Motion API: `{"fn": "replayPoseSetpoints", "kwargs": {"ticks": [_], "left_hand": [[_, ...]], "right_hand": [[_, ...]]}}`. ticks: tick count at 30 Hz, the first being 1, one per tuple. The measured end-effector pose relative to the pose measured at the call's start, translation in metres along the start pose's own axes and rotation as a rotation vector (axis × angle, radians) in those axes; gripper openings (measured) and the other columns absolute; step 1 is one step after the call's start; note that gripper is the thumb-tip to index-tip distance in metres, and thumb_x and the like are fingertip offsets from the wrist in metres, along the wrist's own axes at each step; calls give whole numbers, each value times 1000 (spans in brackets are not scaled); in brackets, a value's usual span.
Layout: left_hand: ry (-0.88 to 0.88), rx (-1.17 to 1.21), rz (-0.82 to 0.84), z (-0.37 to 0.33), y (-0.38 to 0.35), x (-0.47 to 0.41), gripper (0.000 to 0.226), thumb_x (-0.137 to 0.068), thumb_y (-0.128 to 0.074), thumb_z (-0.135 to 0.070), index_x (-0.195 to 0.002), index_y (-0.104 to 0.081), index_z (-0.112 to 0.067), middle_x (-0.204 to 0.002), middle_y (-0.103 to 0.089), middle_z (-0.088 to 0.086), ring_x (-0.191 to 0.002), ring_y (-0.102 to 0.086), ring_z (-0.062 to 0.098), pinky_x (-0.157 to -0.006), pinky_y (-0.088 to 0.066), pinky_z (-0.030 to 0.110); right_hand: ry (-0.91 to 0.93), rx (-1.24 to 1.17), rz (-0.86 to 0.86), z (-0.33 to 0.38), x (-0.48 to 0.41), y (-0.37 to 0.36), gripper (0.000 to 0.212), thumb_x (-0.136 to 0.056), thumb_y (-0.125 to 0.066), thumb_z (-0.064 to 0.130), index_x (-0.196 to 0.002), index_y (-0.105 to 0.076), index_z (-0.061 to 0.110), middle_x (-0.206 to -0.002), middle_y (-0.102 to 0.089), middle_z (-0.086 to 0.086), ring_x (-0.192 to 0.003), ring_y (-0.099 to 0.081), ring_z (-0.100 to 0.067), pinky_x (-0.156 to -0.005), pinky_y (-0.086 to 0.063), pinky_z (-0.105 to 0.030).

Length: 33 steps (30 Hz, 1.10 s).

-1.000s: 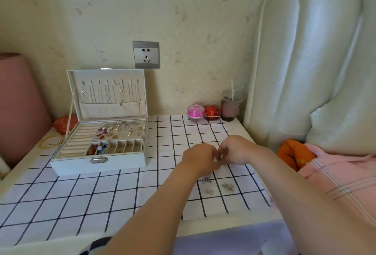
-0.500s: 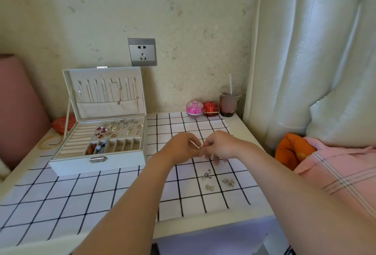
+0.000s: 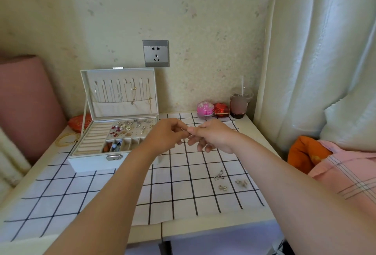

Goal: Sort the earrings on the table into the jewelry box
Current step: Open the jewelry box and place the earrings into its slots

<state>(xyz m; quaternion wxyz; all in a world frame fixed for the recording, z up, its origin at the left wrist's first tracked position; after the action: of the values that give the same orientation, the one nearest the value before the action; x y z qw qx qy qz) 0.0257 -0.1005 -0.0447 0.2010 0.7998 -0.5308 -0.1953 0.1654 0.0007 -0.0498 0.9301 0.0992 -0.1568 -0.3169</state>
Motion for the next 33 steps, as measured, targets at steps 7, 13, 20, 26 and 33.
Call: {"fn": "replayPoseSetpoints", "kwargs": {"ticks": [7,13,20,26,33], "left_hand": [[-12,36,-161,4,65,21,7,-88,-72,-22,-86,-70,-16,-84,-72,5,-62,-67,12,-57,-54,30],[64,32,-278,20,110,38,10,-88,-71,-25,-89,-74,-15,-81,-71,3,-62,-66,8,-56,-57,30],[111,86,-283,39,130,46,7,-86,-75,-16,-91,-72,-15,-79,-73,4,-64,-71,18,-55,-57,29],[241,384,-192,49,128,46,20,-87,-68,3,-105,-67,-3,-93,-71,19,-74,-71,17,-65,-60,24],[340,442,-176,60,130,39,21,-90,-64,3,-105,-67,-11,-94,-72,6,-73,-67,10,-64,-55,16]], "right_hand": [[125,-106,1,44,-20,-50,31,-94,-67,38,-98,-73,8,-82,-76,-9,-55,-60,-18,-46,-44,-26],[148,-48,108,71,-33,-86,30,-95,-67,30,-108,-70,4,-88,-77,-11,-55,-61,-18,-48,-49,-27],[92,-77,98,82,-51,-108,26,-88,-75,18,-109,-71,3,-93,-77,-15,-56,-62,-18,-51,-54,-29],[63,-107,153,75,-57,-116,23,-92,-71,17,-112,-70,5,-98,-76,-17,-58,-63,-19,-49,-52,-27],[140,21,12,74,-62,-118,16,-88,-75,14,-103,-73,9,-94,-76,-10,-60,-69,-20,-47,-53,-28]]}}
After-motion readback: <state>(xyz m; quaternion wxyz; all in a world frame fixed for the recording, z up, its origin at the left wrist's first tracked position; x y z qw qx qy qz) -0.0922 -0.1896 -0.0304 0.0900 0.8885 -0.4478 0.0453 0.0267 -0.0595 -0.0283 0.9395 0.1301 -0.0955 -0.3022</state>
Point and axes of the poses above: each hand's wrist, its own x-axis away from the middle knuckle, its own y-axis out of the back of the hand, z = x × y, the point moved 2 cm from there along -x, towards the middle knuckle
